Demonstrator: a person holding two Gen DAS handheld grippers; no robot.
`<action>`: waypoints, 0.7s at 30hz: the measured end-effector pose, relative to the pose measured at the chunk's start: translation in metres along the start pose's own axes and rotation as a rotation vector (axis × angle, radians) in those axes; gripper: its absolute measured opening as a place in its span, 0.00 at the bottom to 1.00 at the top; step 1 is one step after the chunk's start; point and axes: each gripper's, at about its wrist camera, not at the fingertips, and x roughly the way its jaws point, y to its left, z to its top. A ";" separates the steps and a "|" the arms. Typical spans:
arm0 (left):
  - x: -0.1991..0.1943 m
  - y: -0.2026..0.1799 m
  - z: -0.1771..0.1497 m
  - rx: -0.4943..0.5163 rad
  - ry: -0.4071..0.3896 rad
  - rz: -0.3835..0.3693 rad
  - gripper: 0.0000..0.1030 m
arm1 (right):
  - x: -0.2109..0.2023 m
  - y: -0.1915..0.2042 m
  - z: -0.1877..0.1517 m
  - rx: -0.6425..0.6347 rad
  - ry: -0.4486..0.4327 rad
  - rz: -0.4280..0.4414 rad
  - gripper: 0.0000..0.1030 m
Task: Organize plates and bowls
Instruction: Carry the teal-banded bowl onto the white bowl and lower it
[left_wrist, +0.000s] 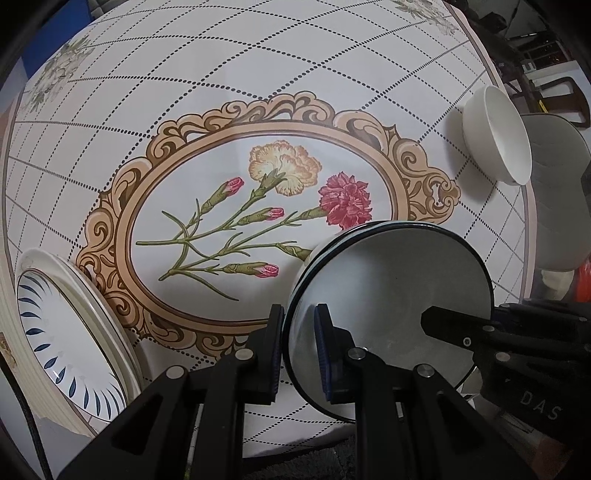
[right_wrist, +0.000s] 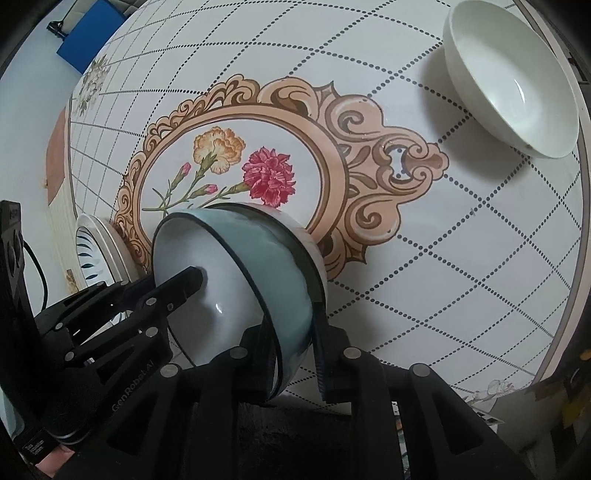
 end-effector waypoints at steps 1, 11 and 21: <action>-0.001 0.001 0.000 -0.002 -0.001 -0.001 0.14 | -0.001 -0.001 0.000 0.003 0.000 0.001 0.19; -0.001 -0.001 -0.006 -0.016 -0.014 0.006 0.14 | -0.009 0.002 -0.010 -0.071 -0.049 -0.054 0.19; -0.004 0.000 -0.014 -0.040 -0.023 0.011 0.14 | -0.008 -0.004 -0.016 -0.064 -0.093 -0.030 0.15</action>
